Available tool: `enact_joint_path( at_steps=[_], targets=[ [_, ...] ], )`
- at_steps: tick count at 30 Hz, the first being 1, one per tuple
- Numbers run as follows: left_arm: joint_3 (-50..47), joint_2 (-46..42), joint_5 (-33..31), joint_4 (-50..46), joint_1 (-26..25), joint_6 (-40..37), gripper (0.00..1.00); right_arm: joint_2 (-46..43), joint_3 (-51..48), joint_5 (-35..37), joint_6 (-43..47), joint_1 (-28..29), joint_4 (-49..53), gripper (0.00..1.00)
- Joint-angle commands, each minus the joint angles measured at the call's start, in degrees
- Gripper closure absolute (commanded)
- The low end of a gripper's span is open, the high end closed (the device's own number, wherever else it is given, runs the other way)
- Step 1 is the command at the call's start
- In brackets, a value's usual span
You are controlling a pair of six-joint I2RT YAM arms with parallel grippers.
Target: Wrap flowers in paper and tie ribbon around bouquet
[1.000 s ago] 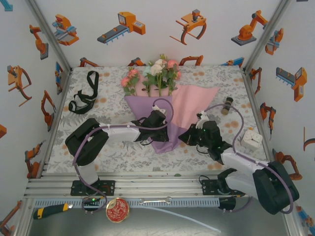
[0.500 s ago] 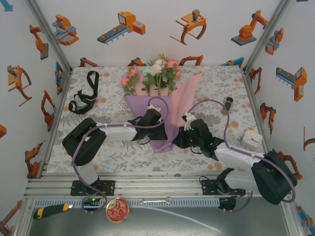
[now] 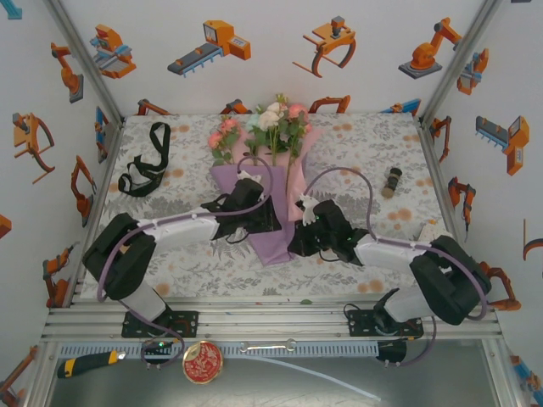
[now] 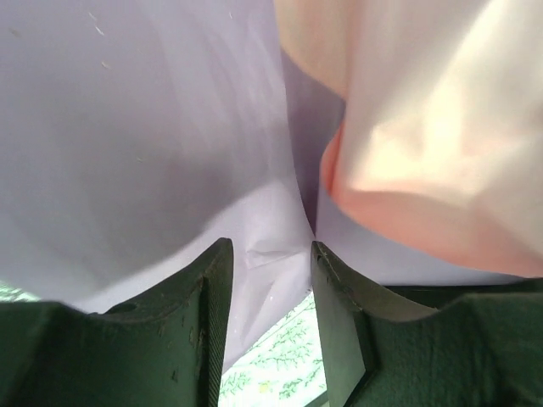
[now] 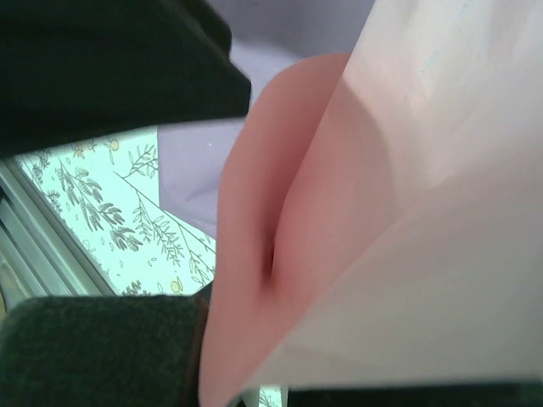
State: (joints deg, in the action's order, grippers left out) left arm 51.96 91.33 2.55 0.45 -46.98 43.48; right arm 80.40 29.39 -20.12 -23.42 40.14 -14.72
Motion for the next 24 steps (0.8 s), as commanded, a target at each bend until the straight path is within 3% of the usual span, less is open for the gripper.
enact_joint_path(
  at_steps=[1, 6, 11, 18, 22, 24],
  targets=[
    [-0.4, -2.9, -0.6, -4.5, 3.6, 3.5, 0.57, 3.4, 3.6, -2.3, 4.3, 1.3, 2.6, 0.85],
    [-3.2, -6.7, 3.0, -1.7, 6.9, 7.6, 0.57, 8.0, 7.1, -2.7, 6.9, 3.3, 5.9, 0.78],
    [-5.3, -11.7, 6.1, 2.3, 9.3, 14.6, 0.56, 10.8, 9.2, -2.7, 7.3, 4.6, 8.4, 0.64],
    [-6.5, -15.3, 3.1, 5.2, 10.7, 16.8, 0.26, 12.0, 9.9, -3.2, 8.8, 5.7, 9.5, 0.67],
    [-3.2, -11.1, 0.6, 0.5, 11.0, 15.0, 0.21, 12.2, 10.3, -4.2, 9.2, 5.9, 9.9, 0.71],
    [-2.3, -8.4, 0.3, 1.6, 11.4, 15.2, 0.25, 11.8, 10.3, -4.2, 9.2, 5.9, 9.8, 0.69]
  ],
)
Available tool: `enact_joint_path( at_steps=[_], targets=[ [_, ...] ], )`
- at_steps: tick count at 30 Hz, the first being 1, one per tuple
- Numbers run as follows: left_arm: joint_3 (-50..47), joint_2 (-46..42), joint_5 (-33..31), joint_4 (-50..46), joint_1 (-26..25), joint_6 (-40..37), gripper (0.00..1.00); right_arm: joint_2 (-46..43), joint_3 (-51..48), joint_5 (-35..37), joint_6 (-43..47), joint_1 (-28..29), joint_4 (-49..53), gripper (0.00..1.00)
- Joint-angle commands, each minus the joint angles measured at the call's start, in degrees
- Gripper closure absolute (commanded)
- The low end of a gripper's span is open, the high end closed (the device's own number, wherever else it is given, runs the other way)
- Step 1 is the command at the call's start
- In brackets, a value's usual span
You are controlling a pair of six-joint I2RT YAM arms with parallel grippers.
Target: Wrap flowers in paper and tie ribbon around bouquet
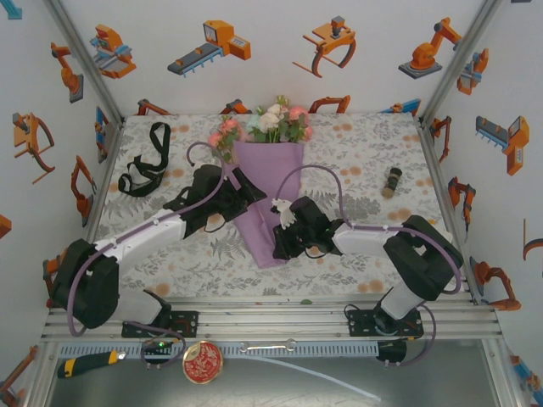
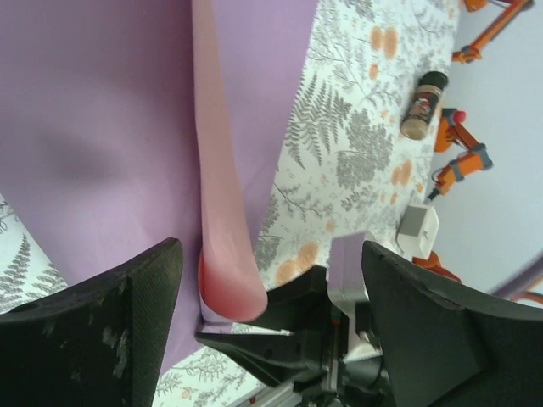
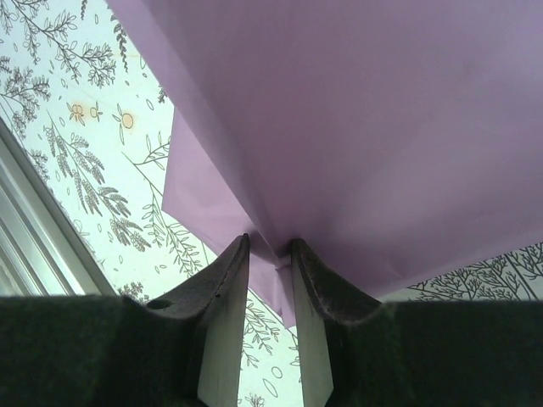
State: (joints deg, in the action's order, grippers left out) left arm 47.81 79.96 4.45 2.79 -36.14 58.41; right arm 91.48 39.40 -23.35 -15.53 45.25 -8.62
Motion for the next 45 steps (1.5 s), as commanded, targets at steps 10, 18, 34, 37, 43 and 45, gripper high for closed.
enact_joint_path(
  at_steps=[10, 18, 34, 37, 43, 45],
  targets=[
    [2.4, 5.6, -1.2, -4.8, 1.5, -3.6, 0.83, -3.7, -0.6, -1.4, 3.7, 0.9, 5.3, 0.56],
    [-7.0, -3.4, -4.9, -4.8, 0.5, -4.0, 1.0, -7.1, -2.3, 0.5, 5.2, 0.8, 5.5, 0.43],
    [-10.0, 3.5, -7.5, -1.7, -0.7, -2.4, 0.93, -6.4, 10.6, -2.7, 0.6, -1.0, 12.8, 0.43],
    [-10.1, 5.3, -6.7, -0.5, -0.7, -2.0, 0.89, -2.6, 11.8, -2.8, -3.7, -1.0, 8.0, 0.49],
    [-11.5, 5.6, -9.0, -2.7, -0.7, -1.2, 0.81, 5.5, 10.0, -7.6, -11.7, -0.8, -2.0, 0.7],
    [-11.8, 5.7, -9.2, -3.2, -0.6, -1.3, 0.77, 7.8, 9.4, -8.8, -11.4, -0.2, -1.8, 0.71]
  ],
)
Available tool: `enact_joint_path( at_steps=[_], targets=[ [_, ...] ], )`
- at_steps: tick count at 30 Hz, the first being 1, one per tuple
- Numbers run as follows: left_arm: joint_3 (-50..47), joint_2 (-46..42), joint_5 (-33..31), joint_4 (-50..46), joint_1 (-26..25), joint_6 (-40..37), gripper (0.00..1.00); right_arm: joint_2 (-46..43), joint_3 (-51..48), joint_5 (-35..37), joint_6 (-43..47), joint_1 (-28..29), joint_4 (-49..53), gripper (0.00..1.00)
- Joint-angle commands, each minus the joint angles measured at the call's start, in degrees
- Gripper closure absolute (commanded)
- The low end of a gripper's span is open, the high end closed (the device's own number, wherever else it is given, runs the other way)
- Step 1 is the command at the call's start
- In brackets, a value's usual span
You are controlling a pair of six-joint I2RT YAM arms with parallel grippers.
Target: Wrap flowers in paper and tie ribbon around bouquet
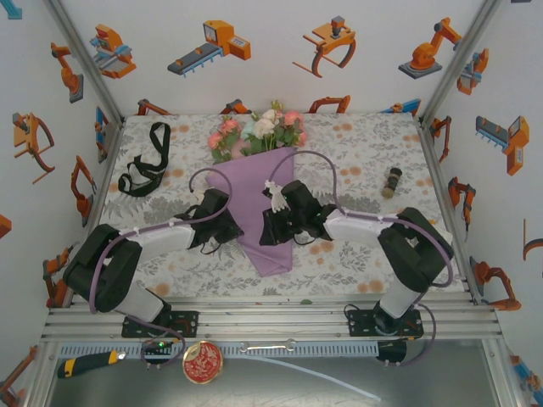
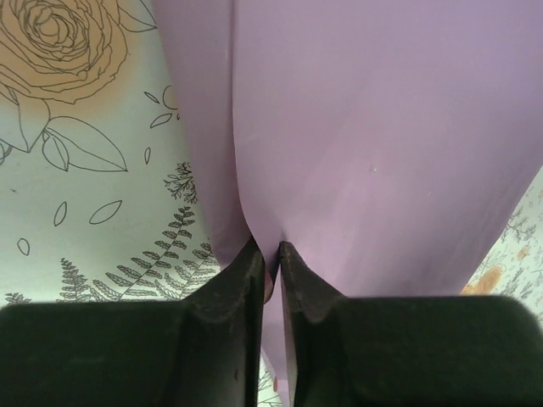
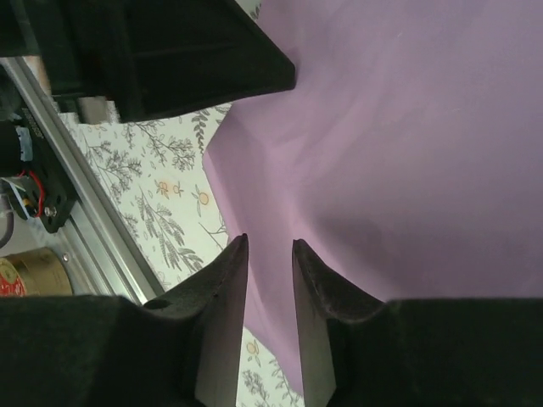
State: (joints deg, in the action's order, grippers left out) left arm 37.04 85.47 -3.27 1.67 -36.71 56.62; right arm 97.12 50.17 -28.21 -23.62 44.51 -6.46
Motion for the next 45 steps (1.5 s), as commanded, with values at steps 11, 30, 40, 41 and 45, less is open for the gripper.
enact_joint_path(
  at_steps=[11, 30, 40, 41, 45],
  targets=[
    [6.2, -15.7, -6.9, -15.8, 2.7, -6.5, 0.67, 5.9, -0.8, -0.6, 2.3, 0.7, 6.8, 0.73],
    [8.1, 10.8, 4.6, 2.3, 3.1, -2.6, 0.88, -4.1, -3.1, 1.1, -2.0, 2.0, 8.7, 0.71],
    [6.0, 9.3, 4.9, 2.3, 4.3, -4.2, 0.9, -8.3, -13.3, 5.5, -2.2, 3.2, 11.2, 0.71],
    [5.9, 9.0, 5.0, 2.2, 4.3, -4.5, 0.91, -9.8, -12.7, 5.7, -2.1, 3.2, 11.2, 0.7],
    [4.3, 7.5, 5.6, 2.8, 4.2, -4.6, 0.91, -15.4, -9.7, 8.7, -3.6, 0.6, 10.2, 0.67]
  ],
)
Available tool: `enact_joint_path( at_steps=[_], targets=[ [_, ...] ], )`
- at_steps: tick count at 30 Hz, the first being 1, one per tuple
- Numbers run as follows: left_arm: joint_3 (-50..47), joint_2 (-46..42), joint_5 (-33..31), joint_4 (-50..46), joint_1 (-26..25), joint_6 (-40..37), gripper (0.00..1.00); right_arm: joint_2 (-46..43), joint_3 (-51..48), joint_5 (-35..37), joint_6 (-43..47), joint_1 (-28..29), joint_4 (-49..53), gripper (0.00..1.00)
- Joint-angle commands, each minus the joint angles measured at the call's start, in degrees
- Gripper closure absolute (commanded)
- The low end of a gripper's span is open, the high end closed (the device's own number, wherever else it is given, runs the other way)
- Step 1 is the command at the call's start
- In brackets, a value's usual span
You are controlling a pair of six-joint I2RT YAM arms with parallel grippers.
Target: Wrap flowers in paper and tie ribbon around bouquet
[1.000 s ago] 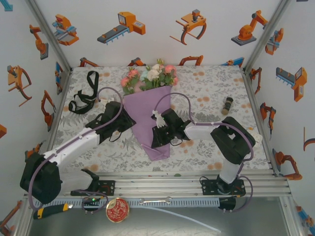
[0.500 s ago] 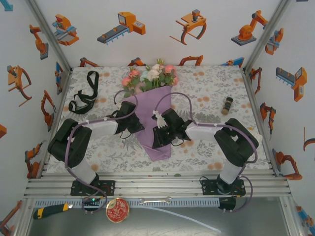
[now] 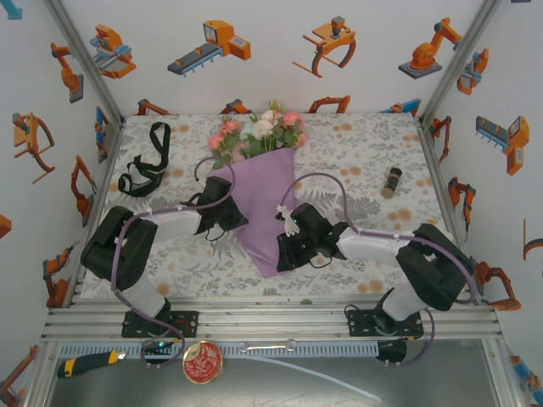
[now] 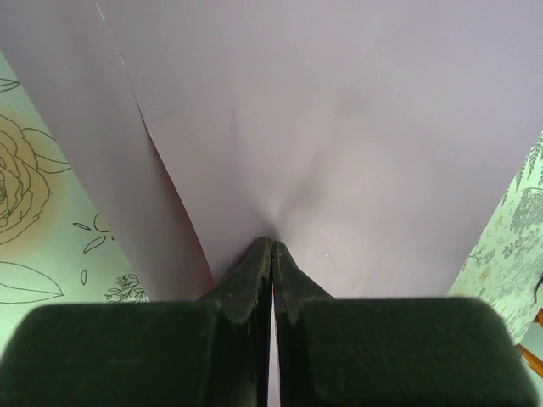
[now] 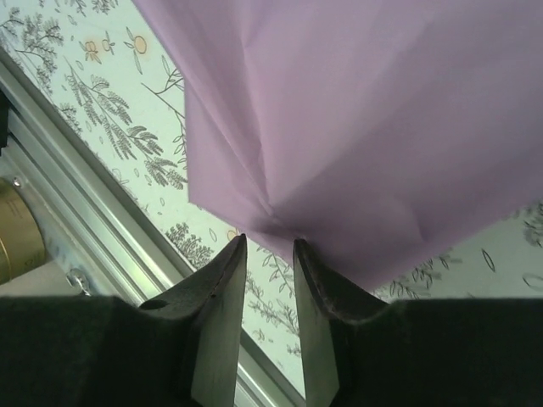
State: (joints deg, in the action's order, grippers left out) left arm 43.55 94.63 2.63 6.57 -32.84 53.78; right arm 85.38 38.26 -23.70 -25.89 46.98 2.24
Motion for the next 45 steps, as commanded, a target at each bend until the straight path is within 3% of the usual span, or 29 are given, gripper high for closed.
enact_joint_path(
  at_steps=[1, 6, 12, 21, 35, 45],
  targets=[
    [-2.8, -2.2, -0.1, -1.4, 0.3, -1.5, 0.91, -4.1, 3.0, 4.8, -2.6, -3.5, 0.5, 0.67],
    [-3.9, -3.2, 1.2, 0.6, -0.3, -1.4, 0.91, -0.8, 4.3, 6.1, -6.8, -11.3, -8.1, 0.67],
    [-4.7, -3.8, 0.1, 0.5, -0.7, -1.1, 0.91, 8.8, 8.5, 5.8, -8.4, -15.2, -12.0, 0.67],
    [-5.8, -4.0, 0.1, -0.4, -1.0, -1.9, 0.91, 13.4, 16.6, 6.0, -8.2, -17.8, -10.4, 0.67],
    [-5.7, -4.6, 0.0, -0.5, -2.4, -2.2, 0.91, 34.3, 39.1, 6.8, -7.0, -23.9, -5.2, 0.75],
    [-5.3, -5.3, -1.0, -1.9, -3.0, -2.8, 0.91, 45.3, 56.4, 7.7, -7.3, -27.4, 0.8, 0.74]
  ],
)
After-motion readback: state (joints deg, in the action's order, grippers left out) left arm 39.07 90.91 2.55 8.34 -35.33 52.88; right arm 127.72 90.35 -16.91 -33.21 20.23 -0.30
